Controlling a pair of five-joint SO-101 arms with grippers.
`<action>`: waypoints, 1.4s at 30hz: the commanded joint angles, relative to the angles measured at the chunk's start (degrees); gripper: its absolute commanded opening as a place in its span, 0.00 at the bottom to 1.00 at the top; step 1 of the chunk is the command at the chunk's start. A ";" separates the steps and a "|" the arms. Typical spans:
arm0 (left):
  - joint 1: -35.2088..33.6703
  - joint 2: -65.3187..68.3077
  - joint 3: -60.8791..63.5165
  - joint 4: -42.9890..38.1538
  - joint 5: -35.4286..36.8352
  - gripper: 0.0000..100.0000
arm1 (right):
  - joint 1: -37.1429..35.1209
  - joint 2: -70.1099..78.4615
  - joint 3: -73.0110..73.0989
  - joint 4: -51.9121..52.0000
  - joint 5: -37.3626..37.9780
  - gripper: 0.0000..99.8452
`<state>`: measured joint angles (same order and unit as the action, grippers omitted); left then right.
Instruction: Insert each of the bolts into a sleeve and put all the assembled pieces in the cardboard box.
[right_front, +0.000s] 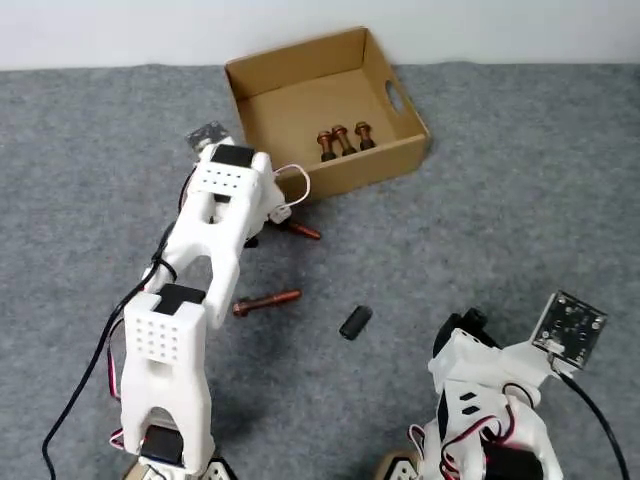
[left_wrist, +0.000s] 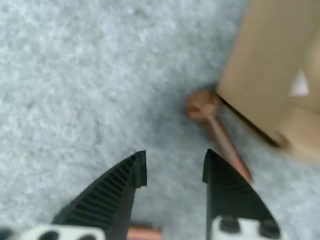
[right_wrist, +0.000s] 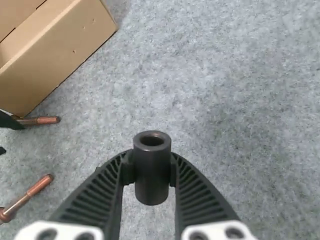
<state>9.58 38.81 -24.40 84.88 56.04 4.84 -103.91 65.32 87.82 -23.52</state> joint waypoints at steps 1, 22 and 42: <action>1.93 -0.62 -6.46 3.69 0.44 0.19 | 0.22 -0.04 -0.26 -1.45 0.53 0.01; -0.26 14.68 -20.70 -1.05 2.11 0.19 | 0.22 0.04 0.18 -1.63 0.53 0.01; -0.88 25.85 -41.71 15.74 1.67 0.00 | -3.47 0.04 0.26 -1.63 0.44 0.01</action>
<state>9.67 65.19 -62.99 98.24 57.71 1.67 -103.91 66.02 87.74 -23.52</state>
